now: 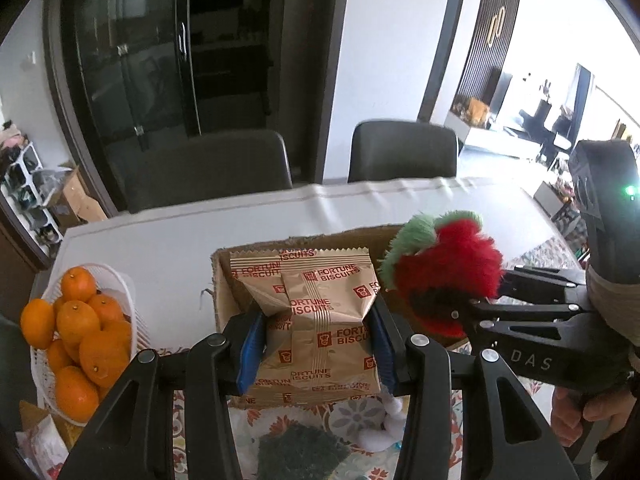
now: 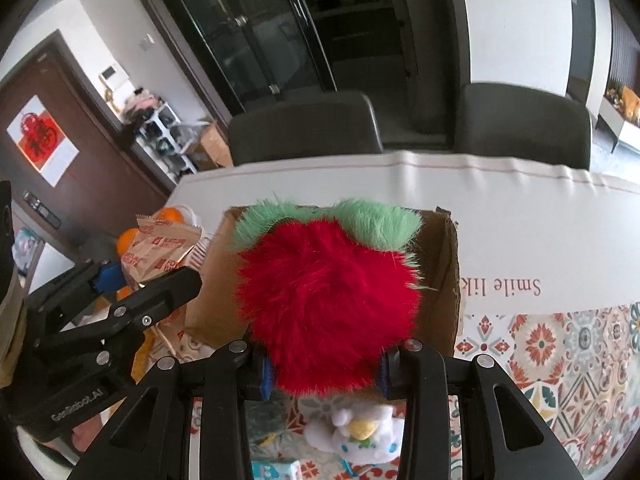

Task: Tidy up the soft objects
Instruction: 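Carry the strawberry plush and biscuit packet into the cardboard box and release both, then grasp the white plush toy with the right tool while the left tool grasps the green glove, then carry the white plush and green glove into the box and release both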

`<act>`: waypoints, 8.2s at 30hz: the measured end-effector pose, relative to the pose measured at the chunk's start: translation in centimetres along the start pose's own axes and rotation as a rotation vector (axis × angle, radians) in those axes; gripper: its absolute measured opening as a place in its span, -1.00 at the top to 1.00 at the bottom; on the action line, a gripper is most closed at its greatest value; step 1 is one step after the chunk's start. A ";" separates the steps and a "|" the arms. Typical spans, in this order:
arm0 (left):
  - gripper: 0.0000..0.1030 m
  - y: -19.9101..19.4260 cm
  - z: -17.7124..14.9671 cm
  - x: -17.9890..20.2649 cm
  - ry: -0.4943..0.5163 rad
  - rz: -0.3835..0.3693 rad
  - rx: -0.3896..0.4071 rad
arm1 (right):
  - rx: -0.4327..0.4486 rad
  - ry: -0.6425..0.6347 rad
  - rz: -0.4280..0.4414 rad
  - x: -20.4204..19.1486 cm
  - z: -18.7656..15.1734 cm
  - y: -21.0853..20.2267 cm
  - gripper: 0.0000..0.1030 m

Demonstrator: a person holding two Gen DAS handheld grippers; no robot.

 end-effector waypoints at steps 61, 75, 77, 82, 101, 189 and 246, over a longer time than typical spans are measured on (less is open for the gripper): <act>-0.87 -0.5 -12.2 0.8 0.088 0.109 -0.294 | -0.178 -0.111 -0.219 -1.2 -10.1 -0.1 -0.49; -0.87 3.7 -15.4 1.1 0.076 0.058 -0.392 | -0.240 -0.117 -0.213 1.0 -12.3 4.3 -0.49; -0.87 4.5 -15.9 1.1 0.078 0.063 -0.407 | -0.248 -0.128 -0.217 1.2 -12.7 5.0 -0.49; -0.87 6.3 -17.2 1.0 0.066 0.061 -0.448 | -0.263 -0.136 -0.222 2.0 -13.1 6.7 -0.49; -0.56 11.7 -19.6 -1.1 -0.048 0.060 -0.513 | -0.255 -0.157 -0.228 2.4 -13.0 11.3 -0.49; 0.67 -8.7 -4.3 -2.6 -0.077 -0.020 0.153 | 0.403 -0.145 -0.111 -4.4 -1.8 -10.9 0.00; -0.55 -0.4 -3.9 -4.3 -0.026 0.149 -0.040 | 0.110 -0.104 -0.190 0.1 0.4 -1.2 -0.54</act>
Point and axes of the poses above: each gripper's, at about its wrist camera, not at the fingertips, and y roughly the way its jaws point, x to its right, z to its top, the point moved 2 cm from there along y, roughly the way its jaws point, and after that the axes turned 3 degrees about z, right-handed, at the moved point
